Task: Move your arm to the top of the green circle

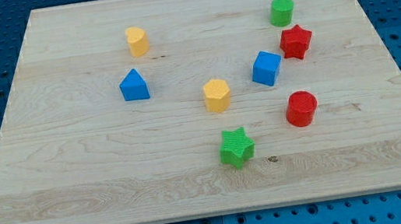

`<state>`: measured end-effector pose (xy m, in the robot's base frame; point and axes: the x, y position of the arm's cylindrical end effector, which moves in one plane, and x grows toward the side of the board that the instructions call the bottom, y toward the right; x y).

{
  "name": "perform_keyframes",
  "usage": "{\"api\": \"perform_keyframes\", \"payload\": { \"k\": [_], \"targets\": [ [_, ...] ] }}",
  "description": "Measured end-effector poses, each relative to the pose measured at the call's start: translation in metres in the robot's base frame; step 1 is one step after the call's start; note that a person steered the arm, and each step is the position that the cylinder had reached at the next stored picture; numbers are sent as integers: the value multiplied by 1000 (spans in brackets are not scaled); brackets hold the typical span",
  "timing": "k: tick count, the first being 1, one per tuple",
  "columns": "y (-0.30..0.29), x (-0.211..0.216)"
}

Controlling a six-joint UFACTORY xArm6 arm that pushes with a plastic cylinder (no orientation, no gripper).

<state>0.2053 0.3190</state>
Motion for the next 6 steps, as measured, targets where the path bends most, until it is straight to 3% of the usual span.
{"api": "perform_keyframes", "payload": {
  "k": [2,4,6],
  "targets": [
    [-33,15],
    [-73,-13],
    [-81,-8]
  ]
}}
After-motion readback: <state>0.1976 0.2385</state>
